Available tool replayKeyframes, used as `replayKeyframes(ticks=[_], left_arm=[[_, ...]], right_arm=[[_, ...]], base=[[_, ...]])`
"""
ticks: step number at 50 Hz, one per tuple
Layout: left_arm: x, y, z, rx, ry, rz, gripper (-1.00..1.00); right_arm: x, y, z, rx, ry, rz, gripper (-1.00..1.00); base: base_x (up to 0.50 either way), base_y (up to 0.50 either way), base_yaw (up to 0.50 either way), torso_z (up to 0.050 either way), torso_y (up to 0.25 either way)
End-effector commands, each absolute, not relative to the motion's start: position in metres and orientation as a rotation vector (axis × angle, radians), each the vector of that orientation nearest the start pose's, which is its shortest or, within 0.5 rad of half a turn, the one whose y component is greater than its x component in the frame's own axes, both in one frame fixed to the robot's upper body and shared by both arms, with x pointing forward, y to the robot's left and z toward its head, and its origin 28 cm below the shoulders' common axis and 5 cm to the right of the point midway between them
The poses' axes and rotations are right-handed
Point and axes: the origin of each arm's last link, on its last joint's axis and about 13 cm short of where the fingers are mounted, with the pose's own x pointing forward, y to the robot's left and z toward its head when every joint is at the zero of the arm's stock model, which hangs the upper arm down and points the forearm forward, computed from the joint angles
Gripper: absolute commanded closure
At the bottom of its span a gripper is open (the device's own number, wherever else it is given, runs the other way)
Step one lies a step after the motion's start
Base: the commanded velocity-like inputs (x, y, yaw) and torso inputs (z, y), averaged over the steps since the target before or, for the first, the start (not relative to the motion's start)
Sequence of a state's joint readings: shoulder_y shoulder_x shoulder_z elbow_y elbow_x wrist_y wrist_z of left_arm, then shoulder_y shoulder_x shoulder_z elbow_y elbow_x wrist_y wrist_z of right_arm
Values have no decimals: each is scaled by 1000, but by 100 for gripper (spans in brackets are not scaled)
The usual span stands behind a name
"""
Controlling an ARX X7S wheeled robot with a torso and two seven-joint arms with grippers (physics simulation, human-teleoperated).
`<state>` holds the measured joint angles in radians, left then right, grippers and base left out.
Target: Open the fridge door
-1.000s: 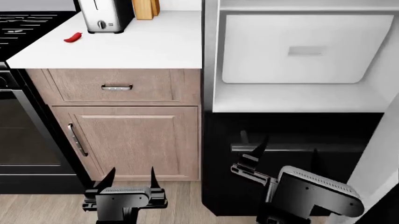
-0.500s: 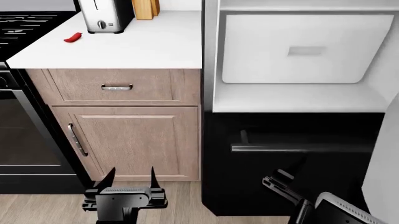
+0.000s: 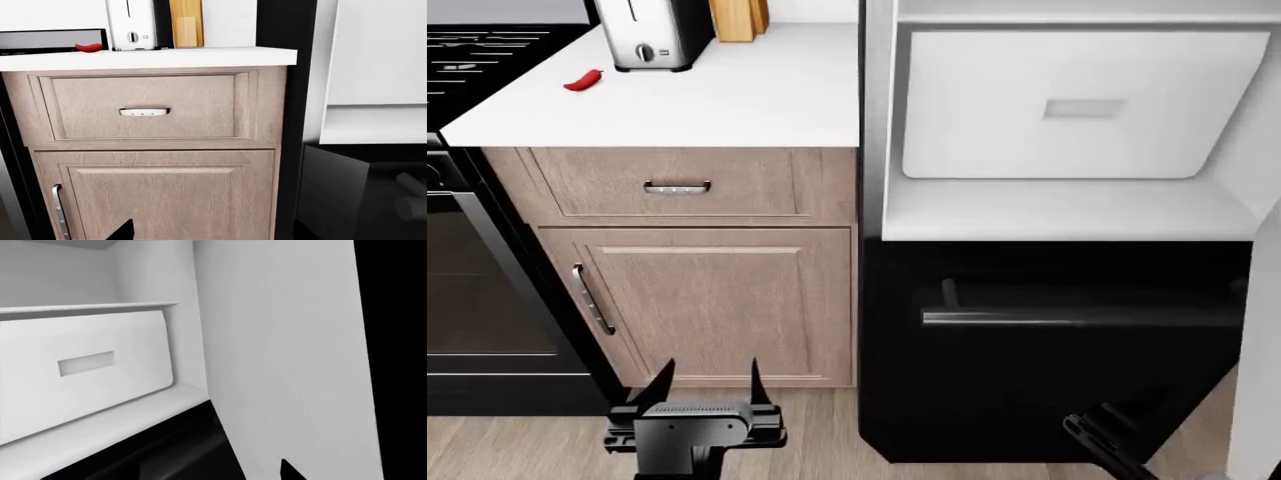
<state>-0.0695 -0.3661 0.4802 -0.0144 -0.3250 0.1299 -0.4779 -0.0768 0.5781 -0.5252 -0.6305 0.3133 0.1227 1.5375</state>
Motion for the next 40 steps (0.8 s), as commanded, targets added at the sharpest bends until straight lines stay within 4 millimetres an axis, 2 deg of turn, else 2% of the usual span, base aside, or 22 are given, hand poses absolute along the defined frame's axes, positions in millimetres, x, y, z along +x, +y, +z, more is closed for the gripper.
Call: replayKeyframes(ticks=[1, 23, 40], left_arm=[[205, 203, 14, 28, -27, 30, -100], [205, 203, 14, 29, -32, 30, -100], [205, 203, 14, 34, -31, 30, -100]], right_arm=[[136, -103, 88, 28, -190, -920, -100], [111, -126, 82, -1, -220, -1080, -100], [100, -142, 77, -9, -210, -1179, -100]], base=[[0, 0, 0, 0, 0], [0, 0, 0, 0, 0], [0, 0, 0, 0, 0]])
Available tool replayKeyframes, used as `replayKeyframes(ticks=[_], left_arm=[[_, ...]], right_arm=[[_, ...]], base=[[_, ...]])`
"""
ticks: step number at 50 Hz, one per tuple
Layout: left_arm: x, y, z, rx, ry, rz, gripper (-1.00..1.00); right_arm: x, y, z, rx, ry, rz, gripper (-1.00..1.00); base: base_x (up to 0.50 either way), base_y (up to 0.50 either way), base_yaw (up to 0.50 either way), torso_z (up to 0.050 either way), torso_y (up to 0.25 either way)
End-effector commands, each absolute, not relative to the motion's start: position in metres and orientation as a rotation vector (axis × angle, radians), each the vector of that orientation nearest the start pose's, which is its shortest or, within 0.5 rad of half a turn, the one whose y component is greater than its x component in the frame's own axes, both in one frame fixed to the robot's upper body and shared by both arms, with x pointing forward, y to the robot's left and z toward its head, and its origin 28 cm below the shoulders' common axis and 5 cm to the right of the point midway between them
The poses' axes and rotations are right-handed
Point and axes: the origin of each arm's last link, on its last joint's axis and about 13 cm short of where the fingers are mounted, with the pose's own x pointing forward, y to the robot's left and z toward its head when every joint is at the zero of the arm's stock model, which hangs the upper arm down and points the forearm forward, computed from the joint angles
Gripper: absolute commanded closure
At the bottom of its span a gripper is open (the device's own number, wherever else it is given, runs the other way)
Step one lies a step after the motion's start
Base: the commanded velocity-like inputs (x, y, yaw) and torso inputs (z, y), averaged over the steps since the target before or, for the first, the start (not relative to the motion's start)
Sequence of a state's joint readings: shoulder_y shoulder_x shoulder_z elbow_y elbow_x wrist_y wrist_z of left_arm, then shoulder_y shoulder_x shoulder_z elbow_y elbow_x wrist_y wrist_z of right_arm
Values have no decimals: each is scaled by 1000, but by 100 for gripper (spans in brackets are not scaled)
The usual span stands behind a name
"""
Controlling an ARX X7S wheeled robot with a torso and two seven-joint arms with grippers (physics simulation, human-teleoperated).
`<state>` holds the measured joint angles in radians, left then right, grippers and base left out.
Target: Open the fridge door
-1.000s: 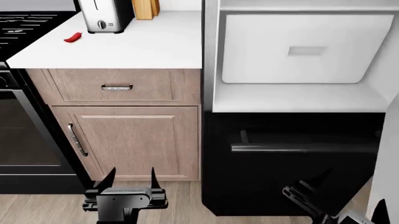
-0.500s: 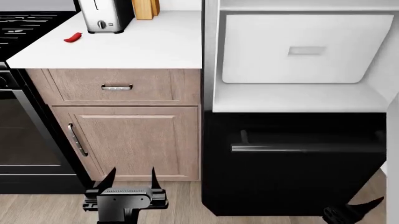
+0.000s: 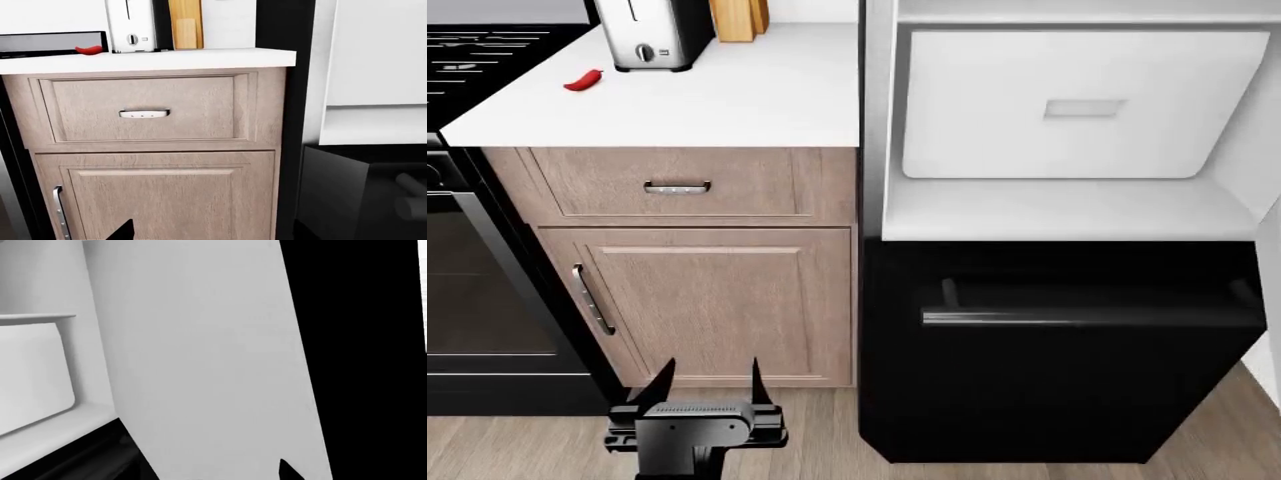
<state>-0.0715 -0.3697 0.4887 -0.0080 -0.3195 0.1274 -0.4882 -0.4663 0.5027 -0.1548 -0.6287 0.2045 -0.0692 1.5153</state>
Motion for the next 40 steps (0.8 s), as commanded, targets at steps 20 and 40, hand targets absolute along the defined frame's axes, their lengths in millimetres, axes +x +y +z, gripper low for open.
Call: replayKeyframes(ticks=[20, 40], left_arm=[[205, 203, 15, 32, -32, 31, -100], [206, 203, 16, 24, -32, 31, -100]], right_arm=[[98, -155, 70, 1, -179, -1239, -100], [92, -175, 79, 3, -201, -1277, -100]], base=[[0, 0, 0, 0, 0], [0, 0, 0, 0, 0]])
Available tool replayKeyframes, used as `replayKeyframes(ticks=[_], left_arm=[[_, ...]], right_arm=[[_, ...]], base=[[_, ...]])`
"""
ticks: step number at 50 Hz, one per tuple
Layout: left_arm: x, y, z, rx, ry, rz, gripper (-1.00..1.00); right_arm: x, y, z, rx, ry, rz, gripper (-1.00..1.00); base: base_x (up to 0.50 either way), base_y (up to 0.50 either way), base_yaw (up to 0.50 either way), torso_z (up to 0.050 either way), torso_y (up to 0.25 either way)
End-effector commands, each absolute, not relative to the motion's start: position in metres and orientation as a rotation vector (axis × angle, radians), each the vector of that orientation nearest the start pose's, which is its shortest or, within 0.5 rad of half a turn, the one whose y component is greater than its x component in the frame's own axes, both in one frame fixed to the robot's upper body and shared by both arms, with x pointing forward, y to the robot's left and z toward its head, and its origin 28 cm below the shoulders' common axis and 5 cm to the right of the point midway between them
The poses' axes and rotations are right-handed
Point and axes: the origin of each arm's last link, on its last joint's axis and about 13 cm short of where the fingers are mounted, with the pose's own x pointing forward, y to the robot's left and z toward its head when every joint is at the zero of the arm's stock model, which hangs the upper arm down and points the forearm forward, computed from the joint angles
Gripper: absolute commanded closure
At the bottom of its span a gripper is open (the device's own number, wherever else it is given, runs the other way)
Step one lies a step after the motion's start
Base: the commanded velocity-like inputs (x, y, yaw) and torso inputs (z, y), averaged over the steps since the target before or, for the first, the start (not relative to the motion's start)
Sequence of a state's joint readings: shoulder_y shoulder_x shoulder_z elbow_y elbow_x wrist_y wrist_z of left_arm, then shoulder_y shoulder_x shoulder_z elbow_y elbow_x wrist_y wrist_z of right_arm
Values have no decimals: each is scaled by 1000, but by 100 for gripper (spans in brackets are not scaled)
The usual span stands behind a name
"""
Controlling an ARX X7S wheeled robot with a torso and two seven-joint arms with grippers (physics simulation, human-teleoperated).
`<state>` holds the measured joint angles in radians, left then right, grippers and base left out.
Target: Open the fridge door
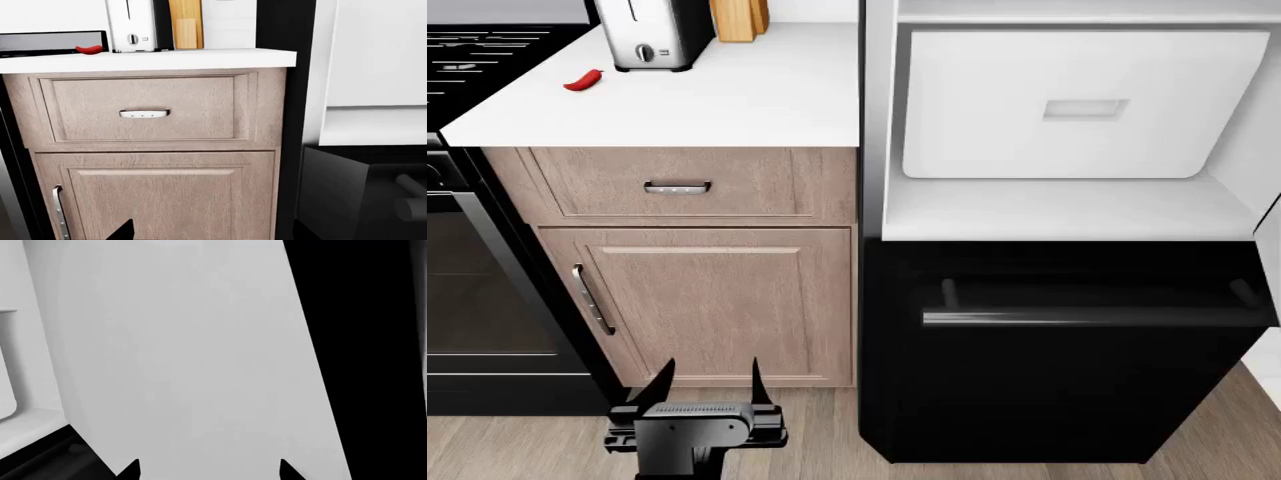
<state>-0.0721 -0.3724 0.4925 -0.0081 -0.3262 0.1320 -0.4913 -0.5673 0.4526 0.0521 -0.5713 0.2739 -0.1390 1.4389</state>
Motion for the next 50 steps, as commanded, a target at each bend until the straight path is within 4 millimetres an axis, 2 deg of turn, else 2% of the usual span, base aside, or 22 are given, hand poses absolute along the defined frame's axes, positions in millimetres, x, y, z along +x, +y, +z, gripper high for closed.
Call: replayKeyframes(ticks=[1, 10, 11, 13, 25, 32, 41, 42, 45, 50], left_arm=[[206, 203, 16, 23, -31, 31, -100], [205, 202, 15, 24, -32, 30, -100], [205, 202, 16, 24, -32, 29, -100], [205, 203, 16, 25, -32, 29, -100], [206, 203, 15, 24, -31, 29, -100], [205, 203, 15, 25, -31, 29, -100], [205, 203, 15, 24, -31, 29, -100], [205, 203, 15, 23, -31, 29, -100], [205, 203, 16, 22, -31, 29, -100], [205, 203, 16, 24, -31, 28, -100]], right_arm=[[90, -176, 79, 11, -199, -1295, -100], [73, -197, 80, -5, -194, -1349, -100], [64, -203, 79, 0, -191, -1347, -100], [62, -207, 80, -11, -187, -1341, -100], [53, -218, 81, -7, -185, -1420, -100], [60, -225, 86, -30, -177, -1405, -100], [17, -254, 80, -40, -170, -1462, -100], [16, -256, 80, -39, -167, -1462, -100], [32, -253, 85, -52, -159, -1457, -100], [29, -265, 89, -71, -141, -1434, -100]], base=[[0, 0, 0, 0, 0], [0, 0, 0, 0, 0], [0, 0, 0, 0, 0], [0, 0, 0, 0, 0], [0, 0, 0, 0, 0], [0, 0, 0, 0, 0], [0, 0, 0, 0, 0], [0, 0, 0, 0, 0], [0, 0, 0, 0, 0], [0, 0, 0, 0, 0]])
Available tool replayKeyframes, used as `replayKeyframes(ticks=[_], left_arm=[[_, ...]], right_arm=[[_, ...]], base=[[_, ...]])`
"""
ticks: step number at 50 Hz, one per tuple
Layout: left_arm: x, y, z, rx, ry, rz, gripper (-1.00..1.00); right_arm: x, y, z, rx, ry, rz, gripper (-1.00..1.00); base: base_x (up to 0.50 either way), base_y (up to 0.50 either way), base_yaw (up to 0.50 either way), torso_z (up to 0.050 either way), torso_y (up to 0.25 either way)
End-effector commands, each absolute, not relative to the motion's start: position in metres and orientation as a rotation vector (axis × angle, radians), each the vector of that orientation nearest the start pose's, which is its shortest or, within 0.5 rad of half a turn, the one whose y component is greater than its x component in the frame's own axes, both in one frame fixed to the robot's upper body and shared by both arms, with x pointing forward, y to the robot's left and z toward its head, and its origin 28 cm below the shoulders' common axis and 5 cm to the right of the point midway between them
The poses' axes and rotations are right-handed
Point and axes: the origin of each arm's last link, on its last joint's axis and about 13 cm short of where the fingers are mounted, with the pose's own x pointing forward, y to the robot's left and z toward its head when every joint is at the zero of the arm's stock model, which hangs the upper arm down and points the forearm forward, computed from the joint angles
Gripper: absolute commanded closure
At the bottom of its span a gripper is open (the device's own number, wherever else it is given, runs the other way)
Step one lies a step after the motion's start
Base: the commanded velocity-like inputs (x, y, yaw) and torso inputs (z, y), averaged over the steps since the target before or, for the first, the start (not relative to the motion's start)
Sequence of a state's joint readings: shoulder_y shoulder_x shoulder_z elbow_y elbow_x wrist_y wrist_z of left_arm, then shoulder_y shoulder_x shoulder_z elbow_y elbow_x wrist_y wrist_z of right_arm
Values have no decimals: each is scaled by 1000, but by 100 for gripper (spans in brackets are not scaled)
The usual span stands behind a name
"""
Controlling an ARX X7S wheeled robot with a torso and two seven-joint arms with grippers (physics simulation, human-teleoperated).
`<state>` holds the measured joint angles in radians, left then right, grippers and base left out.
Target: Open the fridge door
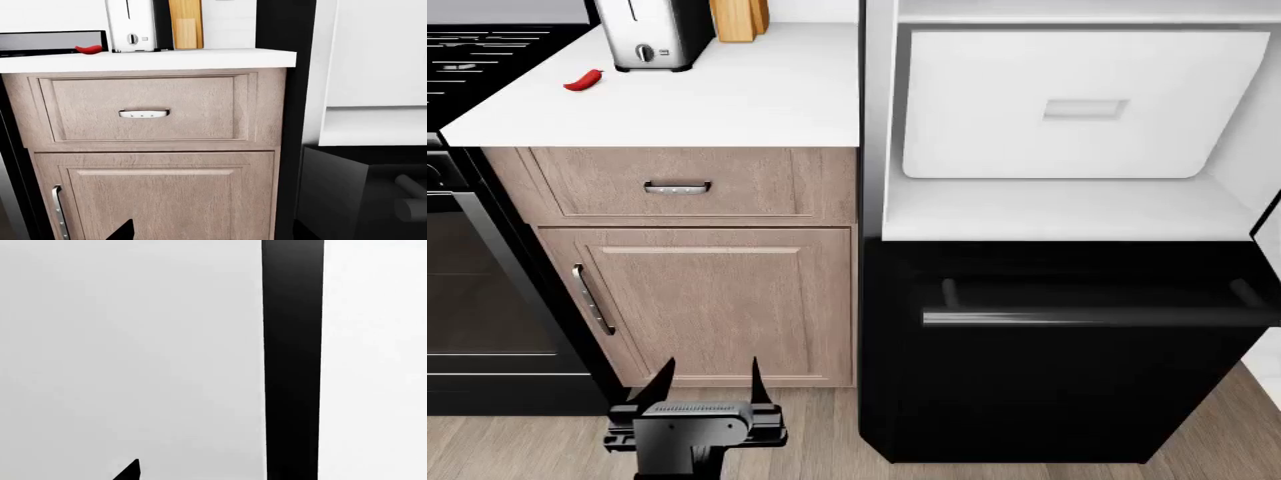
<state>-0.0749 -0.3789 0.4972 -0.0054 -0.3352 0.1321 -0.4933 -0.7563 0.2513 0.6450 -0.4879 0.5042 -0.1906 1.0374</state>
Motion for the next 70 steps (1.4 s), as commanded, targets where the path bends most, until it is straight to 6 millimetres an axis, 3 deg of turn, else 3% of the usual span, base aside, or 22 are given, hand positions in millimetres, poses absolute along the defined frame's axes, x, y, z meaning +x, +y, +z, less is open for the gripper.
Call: replayKeyframes(ticks=[1, 6, 16, 24, 29, 33, 39, 45, 54, 68, 69, 70], left_arm=[[205, 203, 15, 23, -31, 28, -100], [205, 203, 15, 22, -30, 29, -100], [205, 203, 16, 21, -30, 29, -100], [205, 203, 14, 23, -30, 28, -100], [205, 202, 14, 24, -31, 28, -100], [205, 202, 15, 23, -31, 28, -100], [205, 202, 15, 22, -31, 28, -100], [205, 202, 14, 23, -30, 29, -100], [204, 202, 14, 24, -31, 29, -100], [205, 202, 16, 28, -31, 29, -100], [205, 202, 15, 29, -31, 29, -100], [205, 202, 15, 29, -30, 29, -100]], right_arm=[[28, -268, 90, -75, -140, -1434, -100], [24, -279, 85, -53, -115, -1447, -100], [32, -293, 99, -108, -103, -1401, -100], [19, -302, 97, -116, -82, -1491, -100], [35, -295, 101, -129, -66, -1500, -100], [15, -307, 102, -131, -58, -1586, -100], [19, -296, 101, -135, -41, -1640, -100], [19, -299, 109, -160, -27, -1670, -100], [-11, -312, 110, -155, -15, -1789, -100], [-12, -312, 112, -123, 14, -1927, -100], [-56, -338, 124, -151, -86, -1958, -100], [-84, -353, 116, -141, -51, -1962, -100]], base=[[0, 0, 0, 0, 0], [0, 0, 0, 0, 0], [0, 0, 0, 0, 0], [0, 0, 0, 0, 0], [0, 0, 0, 0, 0], [0, 0, 0, 0, 0], [0, 0, 0, 0, 0], [0, 0, 0, 0, 0], [0, 0, 0, 0, 0], [0, 0, 0, 0, 0], [0, 0, 0, 0, 0], [0, 0, 0, 0, 0]])
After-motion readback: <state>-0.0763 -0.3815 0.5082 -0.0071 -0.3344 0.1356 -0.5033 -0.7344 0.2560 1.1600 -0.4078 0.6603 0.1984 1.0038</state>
